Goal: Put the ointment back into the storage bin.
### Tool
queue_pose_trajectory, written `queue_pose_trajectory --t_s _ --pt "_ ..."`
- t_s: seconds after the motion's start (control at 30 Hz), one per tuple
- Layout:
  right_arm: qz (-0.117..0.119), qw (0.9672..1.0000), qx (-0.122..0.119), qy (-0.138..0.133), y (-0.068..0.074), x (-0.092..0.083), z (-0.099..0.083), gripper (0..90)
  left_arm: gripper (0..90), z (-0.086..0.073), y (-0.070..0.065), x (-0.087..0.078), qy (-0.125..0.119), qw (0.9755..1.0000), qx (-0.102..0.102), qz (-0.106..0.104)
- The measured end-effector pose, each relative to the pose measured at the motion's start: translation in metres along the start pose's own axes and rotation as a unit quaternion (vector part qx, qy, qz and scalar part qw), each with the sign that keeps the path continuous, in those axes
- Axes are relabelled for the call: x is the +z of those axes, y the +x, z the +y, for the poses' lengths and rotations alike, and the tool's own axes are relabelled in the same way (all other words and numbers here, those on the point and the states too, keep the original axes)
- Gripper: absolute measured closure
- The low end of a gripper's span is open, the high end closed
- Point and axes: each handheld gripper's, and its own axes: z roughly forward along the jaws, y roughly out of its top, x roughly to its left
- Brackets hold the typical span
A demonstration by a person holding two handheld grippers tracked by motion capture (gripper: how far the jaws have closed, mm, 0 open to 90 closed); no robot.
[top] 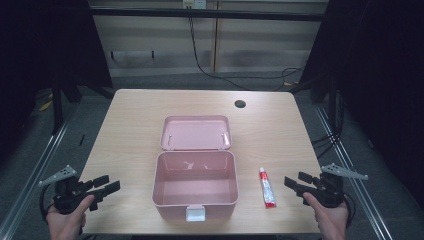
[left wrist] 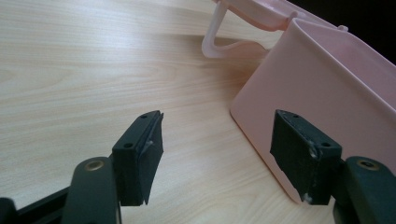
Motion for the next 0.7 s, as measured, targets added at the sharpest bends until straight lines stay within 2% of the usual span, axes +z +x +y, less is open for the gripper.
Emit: queue_pose_trajectory --t_s 0.03,0.07,0.1,0.17,0.2,0.3,0.5,0.57,0.67,0.7 --pt "0.013 0.9999 0.003 0.001 0.000 -0.001 0.000 31.9 34.3 0.000 0.000 0.000 0.000 1.0000 0.000 0.000" --pt "0.013 0.9999 0.003 0.001 0.000 -0.001 0.000 31.9 34.3 0.000 0.000 0.000 0.001 1.0000 0.001 -0.001" --pt "0.034 0.9994 0.010 -0.003 -0.001 -0.001 0.000 33.5 34.2 0.000 -0.002 0.001 0.004 1.0000 0.007 -0.005" --pt "0.027 0.9996 0.002 -0.001 0.000 -0.001 0.000 33.4 34.3 0.000 -0.003 0.002 0.004 0.9999 0.008 -0.007" --pt "0.018 0.9998 -0.007 0.011 0.002 -0.001 0.000 33.7 34.3 0.000 -0.004 0.003 0.007 0.9999 0.011 -0.008" --pt "0.011 0.9996 -0.018 0.019 0.003 0.001 0.001 35.7 34.2 0.000 -0.003 0.002 0.006 0.9999 0.008 -0.011" --pt "0.015 0.9991 -0.017 0.035 0.002 0.005 0.006 40.3 34.1 0.001 -0.004 0.006 0.012 0.9998 0.009 -0.013" --pt "0.011 0.9987 -0.023 0.044 0.003 0.006 0.010 44.2 34.1 0.001 -0.005 0.006 0.012 0.9997 0.012 -0.015" --pt "0.013 0.9981 -0.023 0.055 0.005 0.006 0.013 45.1 34.1 0.000 -0.006 0.006 0.013 0.9997 0.016 -0.017" --pt "0.009 0.9979 -0.030 0.057 0.006 0.007 0.015 45.7 34.2 0.000 -0.006 0.006 0.012 0.9997 0.014 -0.016"
